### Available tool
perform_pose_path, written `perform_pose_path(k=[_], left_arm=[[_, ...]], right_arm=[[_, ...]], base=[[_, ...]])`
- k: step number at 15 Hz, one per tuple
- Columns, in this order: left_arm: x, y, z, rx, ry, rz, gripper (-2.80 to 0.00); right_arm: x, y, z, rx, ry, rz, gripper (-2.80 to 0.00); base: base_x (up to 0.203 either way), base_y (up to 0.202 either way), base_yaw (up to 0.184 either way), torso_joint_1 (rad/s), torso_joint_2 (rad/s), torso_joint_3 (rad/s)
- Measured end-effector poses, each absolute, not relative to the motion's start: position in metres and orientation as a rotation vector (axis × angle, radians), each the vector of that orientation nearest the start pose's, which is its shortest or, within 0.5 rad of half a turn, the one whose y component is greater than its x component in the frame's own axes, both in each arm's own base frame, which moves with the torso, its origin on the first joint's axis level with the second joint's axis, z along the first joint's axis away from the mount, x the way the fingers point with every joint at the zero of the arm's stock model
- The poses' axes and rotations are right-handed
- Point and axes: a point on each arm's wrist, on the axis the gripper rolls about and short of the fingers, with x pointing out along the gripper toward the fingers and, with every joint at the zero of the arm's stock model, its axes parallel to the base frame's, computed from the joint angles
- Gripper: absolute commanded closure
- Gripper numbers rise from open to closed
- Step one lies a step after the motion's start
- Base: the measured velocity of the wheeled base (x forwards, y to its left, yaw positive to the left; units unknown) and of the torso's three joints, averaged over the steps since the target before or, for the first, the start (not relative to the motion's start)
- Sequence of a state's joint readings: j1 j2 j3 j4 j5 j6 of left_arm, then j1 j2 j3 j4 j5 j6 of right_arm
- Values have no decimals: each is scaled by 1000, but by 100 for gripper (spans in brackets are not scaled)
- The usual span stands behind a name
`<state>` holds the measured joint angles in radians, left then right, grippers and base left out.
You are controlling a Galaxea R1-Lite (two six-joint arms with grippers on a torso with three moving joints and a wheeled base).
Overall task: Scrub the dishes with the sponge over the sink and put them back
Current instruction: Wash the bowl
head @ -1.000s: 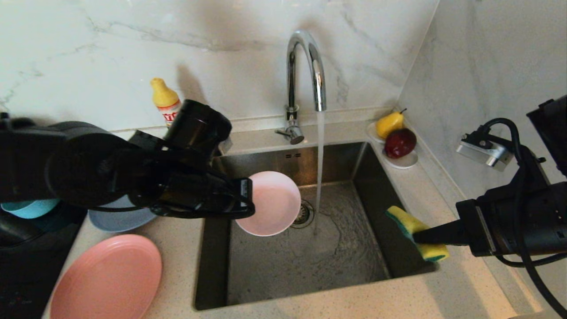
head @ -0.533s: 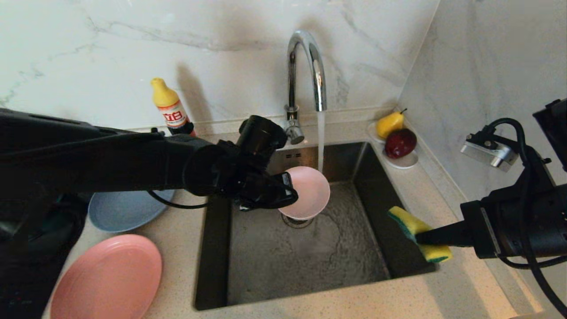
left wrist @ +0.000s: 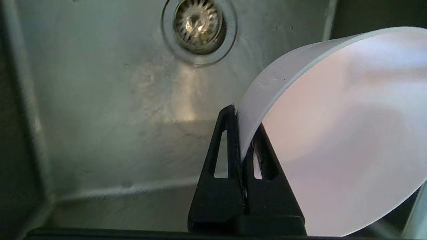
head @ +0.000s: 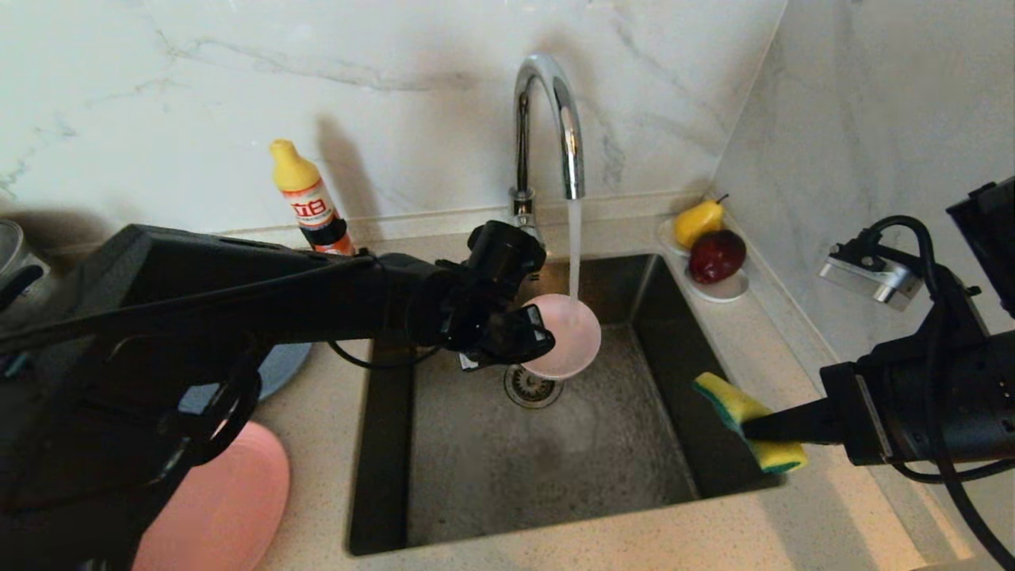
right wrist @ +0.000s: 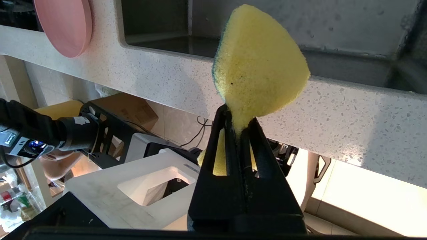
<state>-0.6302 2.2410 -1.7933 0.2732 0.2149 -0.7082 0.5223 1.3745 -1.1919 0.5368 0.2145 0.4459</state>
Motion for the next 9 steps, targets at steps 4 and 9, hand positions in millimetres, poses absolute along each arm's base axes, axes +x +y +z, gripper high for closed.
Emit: perform_pose_path(k=[4,9], left_arm=[[381,-271,149,-401,771,-125,0],[383,-272,145,-408,781,-118,0]], right_arm=[[174,105,269,297,867,524,0],[173,104,270,299,864,523,0]], base=[[0,0,0,0,0,0],[0,0,0,0,0,0]])
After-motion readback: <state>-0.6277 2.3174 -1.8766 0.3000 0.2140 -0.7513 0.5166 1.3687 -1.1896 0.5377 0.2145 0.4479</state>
